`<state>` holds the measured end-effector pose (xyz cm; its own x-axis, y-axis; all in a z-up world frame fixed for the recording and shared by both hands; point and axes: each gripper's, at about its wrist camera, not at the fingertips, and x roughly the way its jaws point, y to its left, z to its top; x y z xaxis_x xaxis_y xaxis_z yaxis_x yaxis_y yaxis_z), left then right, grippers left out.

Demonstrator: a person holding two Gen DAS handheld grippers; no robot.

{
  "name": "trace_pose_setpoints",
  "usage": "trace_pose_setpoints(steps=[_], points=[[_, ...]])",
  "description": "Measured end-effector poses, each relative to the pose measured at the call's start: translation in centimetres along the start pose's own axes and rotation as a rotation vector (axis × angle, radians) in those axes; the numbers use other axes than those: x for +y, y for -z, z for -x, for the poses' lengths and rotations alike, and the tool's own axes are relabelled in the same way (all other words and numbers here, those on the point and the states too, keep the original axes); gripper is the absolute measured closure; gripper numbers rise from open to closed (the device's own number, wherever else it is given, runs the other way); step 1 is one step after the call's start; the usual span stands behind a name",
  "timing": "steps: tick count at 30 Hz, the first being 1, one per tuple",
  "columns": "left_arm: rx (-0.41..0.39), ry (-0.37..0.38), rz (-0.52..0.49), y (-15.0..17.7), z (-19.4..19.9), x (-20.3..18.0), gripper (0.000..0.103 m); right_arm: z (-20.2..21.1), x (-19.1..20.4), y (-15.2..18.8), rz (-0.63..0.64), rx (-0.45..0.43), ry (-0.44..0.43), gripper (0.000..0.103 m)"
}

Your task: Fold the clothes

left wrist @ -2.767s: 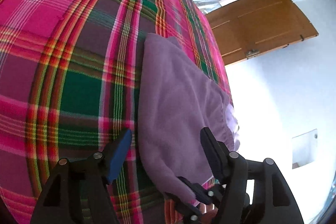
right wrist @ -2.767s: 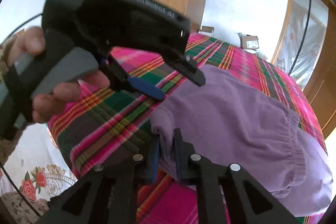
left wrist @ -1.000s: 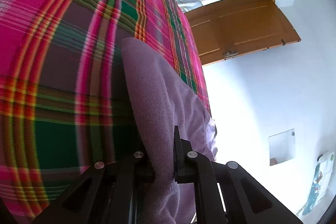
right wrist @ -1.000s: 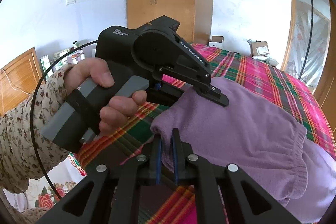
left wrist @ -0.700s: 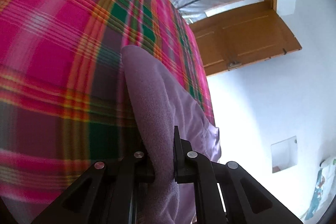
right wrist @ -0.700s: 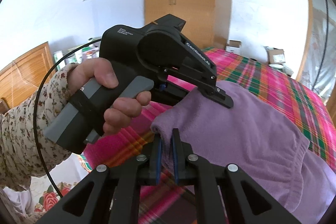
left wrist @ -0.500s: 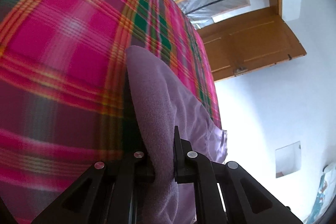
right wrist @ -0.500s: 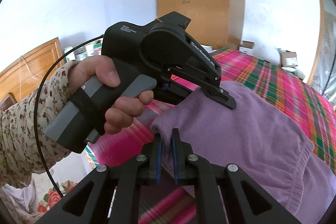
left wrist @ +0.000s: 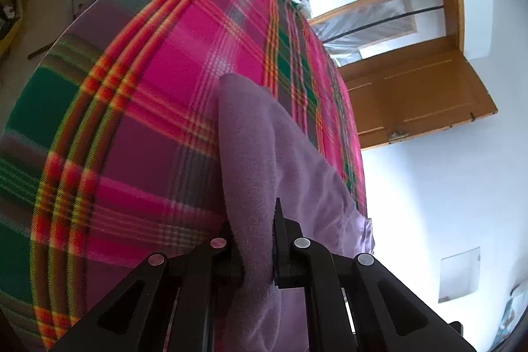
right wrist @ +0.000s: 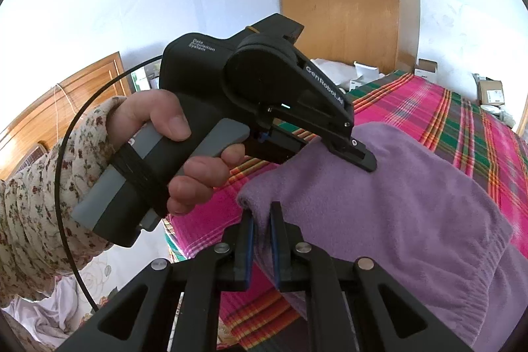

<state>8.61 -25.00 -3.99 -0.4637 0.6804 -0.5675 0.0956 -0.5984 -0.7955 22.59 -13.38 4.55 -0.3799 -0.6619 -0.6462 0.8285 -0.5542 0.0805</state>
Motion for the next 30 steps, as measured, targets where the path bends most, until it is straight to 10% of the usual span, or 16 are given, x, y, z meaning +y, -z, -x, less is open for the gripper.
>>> trace_pose_setpoints(steps=[14, 21, 30], points=[[-0.135, -0.104, 0.035, 0.9, 3.0, -1.3, 0.074, 1.3, -3.7, 0.0, -0.078, 0.027, 0.000, 0.073], [-0.230, -0.154, -0.129, 2.5, 4.4, -7.6, 0.068, 6.0, -8.5, 1.8, -0.189, -0.037, 0.122, 0.073], [-0.119, -0.209, -0.354, 7.7, -0.1, -14.4, 0.064, 12.9, -16.9, 8.0, -0.396, -0.028, 0.407, 0.073]])
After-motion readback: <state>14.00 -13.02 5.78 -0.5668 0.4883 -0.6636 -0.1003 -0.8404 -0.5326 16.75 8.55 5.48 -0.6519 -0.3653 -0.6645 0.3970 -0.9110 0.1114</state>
